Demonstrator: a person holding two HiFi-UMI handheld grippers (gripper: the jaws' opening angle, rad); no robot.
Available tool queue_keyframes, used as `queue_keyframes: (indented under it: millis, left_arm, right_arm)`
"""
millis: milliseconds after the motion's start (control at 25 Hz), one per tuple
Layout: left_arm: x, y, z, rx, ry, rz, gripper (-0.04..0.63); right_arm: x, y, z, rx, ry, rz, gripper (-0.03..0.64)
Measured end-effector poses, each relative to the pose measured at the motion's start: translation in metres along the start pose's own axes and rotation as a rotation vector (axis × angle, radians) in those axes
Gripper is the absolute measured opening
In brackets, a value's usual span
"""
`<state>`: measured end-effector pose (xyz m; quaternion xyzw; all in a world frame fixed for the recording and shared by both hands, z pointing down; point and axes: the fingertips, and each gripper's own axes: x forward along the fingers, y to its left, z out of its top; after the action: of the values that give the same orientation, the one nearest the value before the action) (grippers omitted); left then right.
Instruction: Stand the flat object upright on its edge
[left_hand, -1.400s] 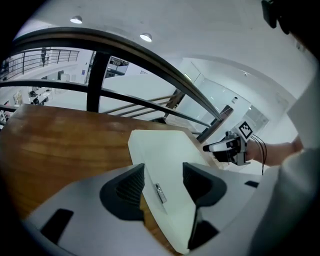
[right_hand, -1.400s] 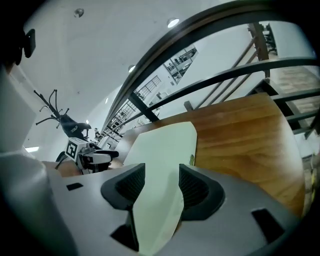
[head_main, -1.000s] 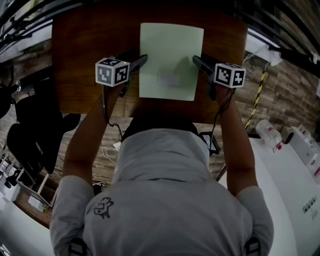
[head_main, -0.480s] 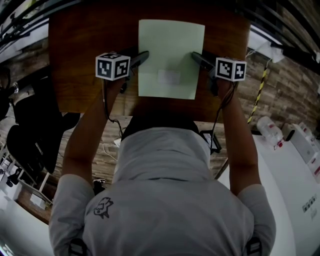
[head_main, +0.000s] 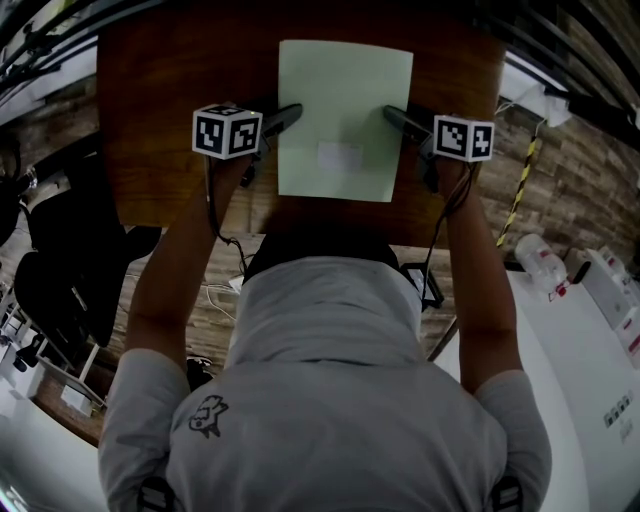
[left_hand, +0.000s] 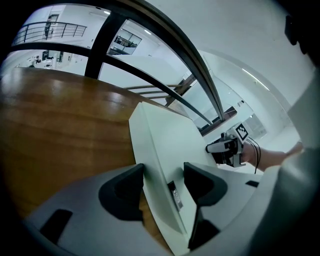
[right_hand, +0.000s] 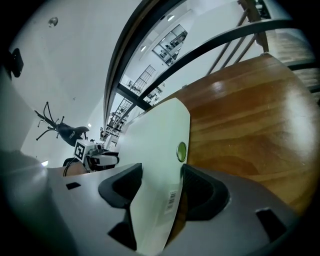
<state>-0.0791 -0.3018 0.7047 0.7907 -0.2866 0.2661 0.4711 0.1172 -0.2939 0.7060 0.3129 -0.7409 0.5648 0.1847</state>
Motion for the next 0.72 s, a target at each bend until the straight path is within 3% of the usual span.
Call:
queue_keyframes:
  millis: [160, 720]
  left_arm:
    - [0.0030, -0.0042, -0.0010, -0.003, 0.010, -0.032, 0.265]
    - [0.0023, -0.0029, 0.0015, -0.002, 0.002, -0.009, 0.252]
  right_arm:
    - [0.0020, -0.0010, -0.0012, 0.007, 0.005, 0.014, 0.239]
    - [-0.0012, 0.0028, 0.0005, -0.001, -0.041, -0.006, 0.236]
